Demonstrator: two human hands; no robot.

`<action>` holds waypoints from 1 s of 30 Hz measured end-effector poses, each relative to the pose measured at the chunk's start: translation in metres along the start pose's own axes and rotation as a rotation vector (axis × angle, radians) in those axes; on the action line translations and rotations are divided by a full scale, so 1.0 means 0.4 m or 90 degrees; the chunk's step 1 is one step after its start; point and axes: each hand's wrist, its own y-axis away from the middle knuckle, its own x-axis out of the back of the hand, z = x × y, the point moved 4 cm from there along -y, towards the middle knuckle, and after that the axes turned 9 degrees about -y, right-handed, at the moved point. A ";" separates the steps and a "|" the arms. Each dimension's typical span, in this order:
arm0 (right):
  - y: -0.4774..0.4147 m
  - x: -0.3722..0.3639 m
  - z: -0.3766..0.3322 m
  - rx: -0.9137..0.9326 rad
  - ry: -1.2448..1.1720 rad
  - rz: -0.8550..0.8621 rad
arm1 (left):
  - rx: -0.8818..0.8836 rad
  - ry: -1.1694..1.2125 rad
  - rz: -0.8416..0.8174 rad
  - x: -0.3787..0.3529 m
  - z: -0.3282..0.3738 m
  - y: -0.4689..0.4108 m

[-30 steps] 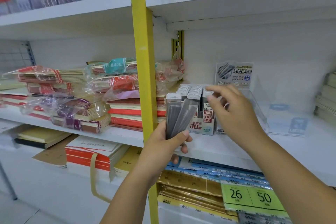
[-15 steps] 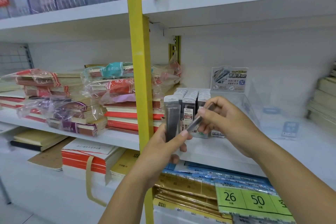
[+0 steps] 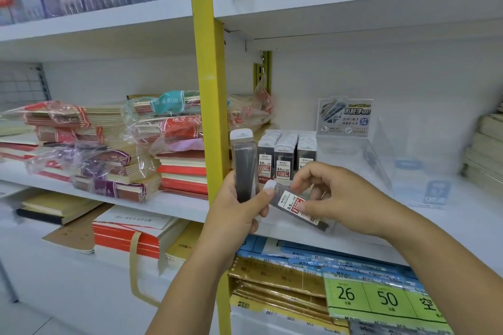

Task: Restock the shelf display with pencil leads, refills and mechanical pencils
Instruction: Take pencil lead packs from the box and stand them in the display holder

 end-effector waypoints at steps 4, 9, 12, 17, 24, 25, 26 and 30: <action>-0.007 0.035 -0.019 0.061 -0.046 0.090 | 0.005 0.012 0.026 -0.003 0.002 -0.001; -0.002 0.109 -0.023 0.231 -0.147 0.386 | 0.043 0.025 0.037 0.008 -0.010 -0.003; -0.013 0.093 -0.012 0.268 -0.078 0.433 | 0.051 0.020 0.035 0.013 -0.018 -0.002; -0.043 0.077 0.019 0.228 0.034 0.398 | 0.057 0.013 0.022 0.014 -0.027 -0.002; -0.077 0.080 0.036 0.178 0.138 0.373 | 0.072 0.006 0.029 0.012 -0.036 -0.001; -0.079 0.079 0.038 0.178 0.136 0.370 | 0.073 0.004 0.029 0.010 -0.037 -0.001; -0.081 0.077 0.041 0.177 0.131 0.367 | 0.073 0.003 0.030 0.008 -0.038 -0.001; -0.096 0.063 0.062 0.147 0.154 0.344 | 0.068 -0.001 0.027 0.000 -0.038 -0.003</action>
